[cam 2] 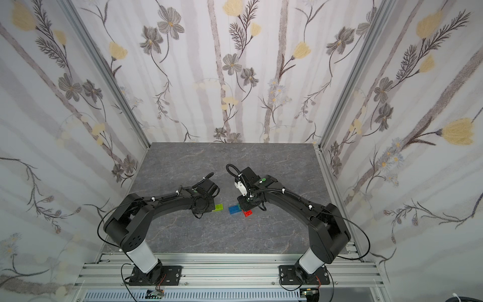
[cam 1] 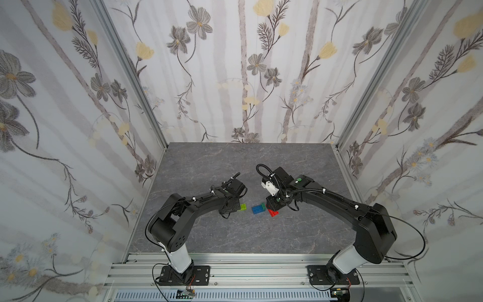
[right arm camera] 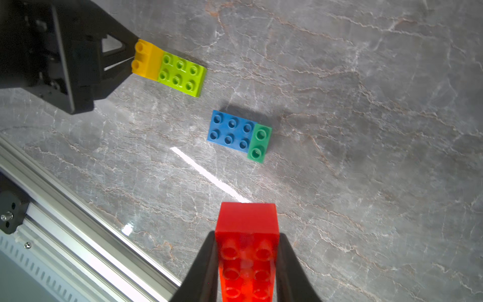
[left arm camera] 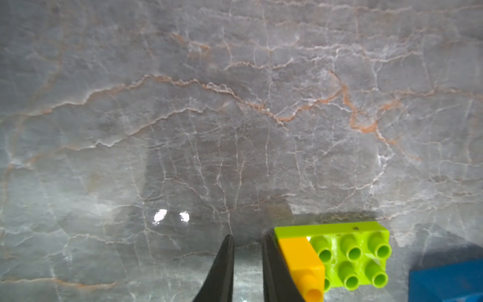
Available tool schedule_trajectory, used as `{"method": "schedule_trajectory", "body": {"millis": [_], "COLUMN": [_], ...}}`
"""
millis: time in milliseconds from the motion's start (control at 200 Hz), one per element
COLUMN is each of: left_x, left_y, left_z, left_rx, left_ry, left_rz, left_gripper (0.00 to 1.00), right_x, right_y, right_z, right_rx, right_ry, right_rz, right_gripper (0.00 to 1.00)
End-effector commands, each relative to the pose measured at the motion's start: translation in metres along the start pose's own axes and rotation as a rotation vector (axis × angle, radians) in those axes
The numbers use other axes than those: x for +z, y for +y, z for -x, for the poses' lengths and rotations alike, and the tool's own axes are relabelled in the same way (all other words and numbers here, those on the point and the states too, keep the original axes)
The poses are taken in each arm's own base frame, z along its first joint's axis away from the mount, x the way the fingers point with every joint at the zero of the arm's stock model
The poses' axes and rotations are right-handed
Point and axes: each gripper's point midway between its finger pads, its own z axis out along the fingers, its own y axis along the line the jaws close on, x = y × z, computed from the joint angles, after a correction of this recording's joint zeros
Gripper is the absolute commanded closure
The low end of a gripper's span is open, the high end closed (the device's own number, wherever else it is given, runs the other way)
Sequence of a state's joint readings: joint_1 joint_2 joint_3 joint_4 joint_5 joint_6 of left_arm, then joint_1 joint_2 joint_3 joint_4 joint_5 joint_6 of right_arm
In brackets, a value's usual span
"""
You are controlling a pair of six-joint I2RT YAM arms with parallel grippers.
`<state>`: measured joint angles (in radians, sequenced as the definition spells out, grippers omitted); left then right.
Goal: Assemble the number 5 with lego
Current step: Pick up the lego brick from the center of the board, then adjust the lego brick at the center of the board, then assemble the lego brick with the lego brick.
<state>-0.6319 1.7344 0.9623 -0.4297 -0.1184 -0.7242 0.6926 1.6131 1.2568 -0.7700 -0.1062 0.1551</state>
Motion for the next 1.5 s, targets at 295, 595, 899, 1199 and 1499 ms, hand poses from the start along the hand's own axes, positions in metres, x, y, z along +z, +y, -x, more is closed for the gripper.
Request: {"method": "schedule_trajectory", "body": {"millis": [295,595,899,1199,1499], "left_x": [0.011,0.013,-0.018,-0.047,-0.056], "left_y": [-0.016,-0.031,0.004,0.049,0.082], "left_z": [0.008,0.023,0.015,-0.01,-0.034], "left_rx": [0.042,0.079,0.005,-0.074,-0.159], "left_ry": [0.044,0.041,0.026,0.019,0.011], "left_rz": [-0.037,-0.048,-0.05,-0.034,-0.041], "left_gripper": [0.76,0.75,0.71,0.69,0.67], "right_x": [0.015,0.015,0.019,0.034,0.058], "right_y": [0.012,0.011,0.029,0.048,0.051], "right_z": [0.031,0.039,0.074,0.085,0.082], "right_rx": [-0.069,-0.129,-0.354,-0.534,-0.632], "right_ry": [0.01,-0.001,-0.045,0.054,0.196], "right_rz": [0.037,0.032,0.109,0.218,0.159], "right_gripper": [0.84,0.84,0.83,0.83,0.83]}}
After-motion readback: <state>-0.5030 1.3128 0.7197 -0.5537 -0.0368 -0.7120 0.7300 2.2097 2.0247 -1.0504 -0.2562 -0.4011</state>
